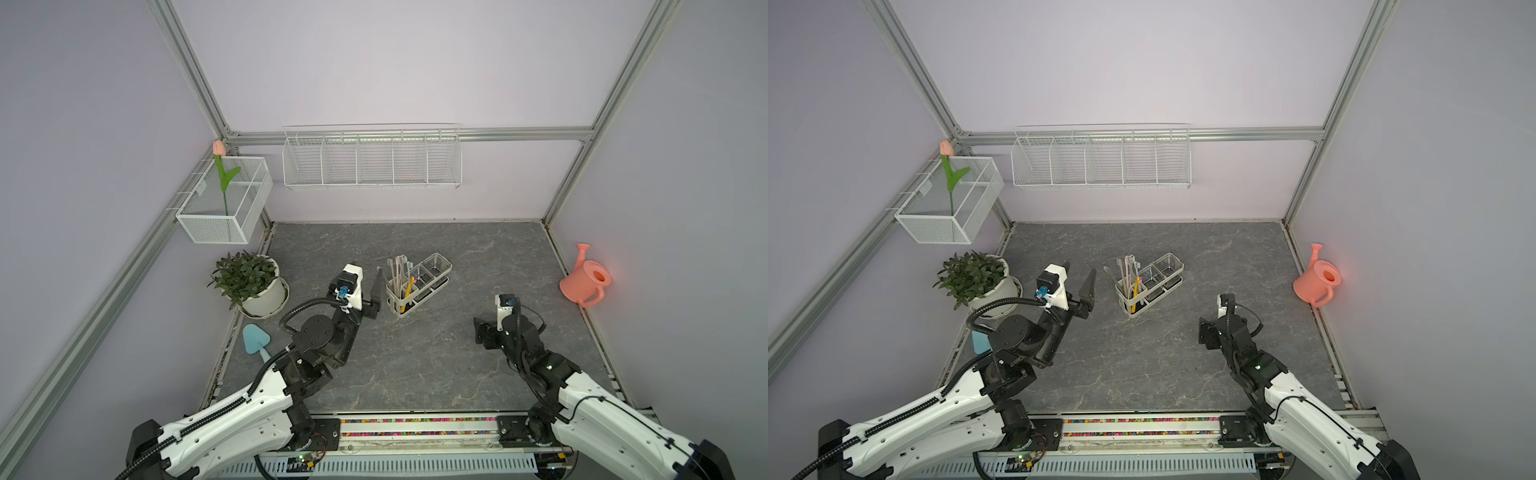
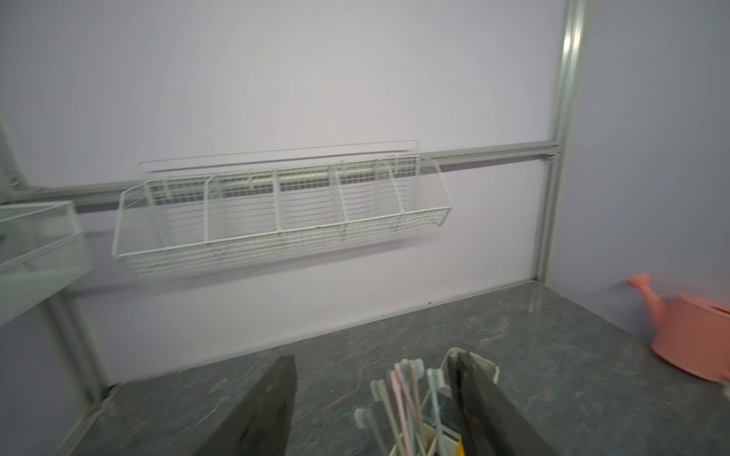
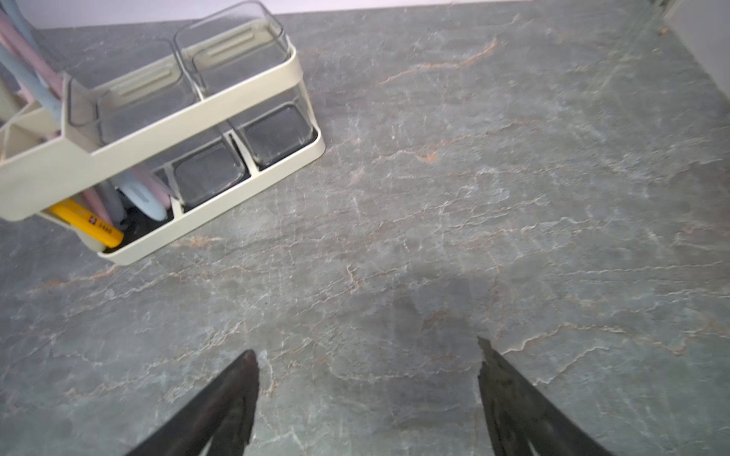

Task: Place the toothbrush into the toothbrush holder
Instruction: Reset both arms

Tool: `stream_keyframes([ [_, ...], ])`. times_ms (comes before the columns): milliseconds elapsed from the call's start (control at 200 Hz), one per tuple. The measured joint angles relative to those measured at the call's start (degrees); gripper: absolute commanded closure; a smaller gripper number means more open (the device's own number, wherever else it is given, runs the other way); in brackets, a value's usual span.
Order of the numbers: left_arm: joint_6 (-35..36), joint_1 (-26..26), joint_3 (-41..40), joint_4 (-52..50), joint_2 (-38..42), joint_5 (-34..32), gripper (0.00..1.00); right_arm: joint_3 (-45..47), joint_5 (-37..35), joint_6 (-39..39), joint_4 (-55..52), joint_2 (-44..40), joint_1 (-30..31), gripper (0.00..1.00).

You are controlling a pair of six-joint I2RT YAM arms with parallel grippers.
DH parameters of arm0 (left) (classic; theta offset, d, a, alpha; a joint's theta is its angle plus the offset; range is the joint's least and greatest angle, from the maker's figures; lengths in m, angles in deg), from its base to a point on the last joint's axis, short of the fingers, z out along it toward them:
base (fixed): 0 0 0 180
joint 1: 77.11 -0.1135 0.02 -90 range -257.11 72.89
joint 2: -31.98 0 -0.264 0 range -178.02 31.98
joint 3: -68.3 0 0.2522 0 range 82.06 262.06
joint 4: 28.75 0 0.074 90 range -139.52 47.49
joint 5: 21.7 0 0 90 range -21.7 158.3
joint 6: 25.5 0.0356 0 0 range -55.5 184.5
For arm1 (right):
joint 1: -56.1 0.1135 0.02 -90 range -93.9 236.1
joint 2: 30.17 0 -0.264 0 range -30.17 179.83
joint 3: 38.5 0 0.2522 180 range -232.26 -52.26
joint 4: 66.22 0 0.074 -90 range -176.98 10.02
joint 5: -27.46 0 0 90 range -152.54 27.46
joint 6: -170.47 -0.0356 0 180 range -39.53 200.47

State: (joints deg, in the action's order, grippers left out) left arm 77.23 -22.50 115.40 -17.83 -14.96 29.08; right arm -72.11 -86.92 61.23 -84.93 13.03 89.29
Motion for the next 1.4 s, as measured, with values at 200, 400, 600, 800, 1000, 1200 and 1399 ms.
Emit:
stream_keyframes([
  [200, 1.46, -9.99, -9.79, 2.58, -0.13, -9.79, 0.21, -0.50, -6.93, 3.26, 4.44, -0.33, -1.62, 0.11],
  [400, -3.80, -25.49, -14.40, 5.03, -1.66, -7.87, 0.20, -0.02, -16.57, 9.33, 14.51, -0.26, -4.15, 0.11],
  [600, -13.05, -37.07, -16.24, 8.48, -12.63, -2.78, 0.20, 7.82, -19.15, 13.27, 29.81, 1.62, -16.04, 0.11],
  [800, -15.28, -38.51, -14.88, 9.40, -24.44, 0.26, 0.19, 6.62, -8.92, 10.43, 35.23, 11.32, -31.85, 0.11],
  [1000, -15.23, -40.92, -10.91, 9.66, -29.51, 3.30, 0.20, 3.85, -3.54, 10.91, 45.03, 31.87, -33.55, 0.11],
  [1200, -14.64, -44.09, -12.04, 13.99, -29.35, 8.68, 0.18, -1.90, -0.68, 12.20, 46.12, 39.67, -33.66, 0.11],
  [1399, -13.22, -46.10, -14.67, 25.40, -38.38, 13.88, 0.16, -1.68, 2.16, 15.15, 51.41, 40.09, -31.89, 0.11],
])
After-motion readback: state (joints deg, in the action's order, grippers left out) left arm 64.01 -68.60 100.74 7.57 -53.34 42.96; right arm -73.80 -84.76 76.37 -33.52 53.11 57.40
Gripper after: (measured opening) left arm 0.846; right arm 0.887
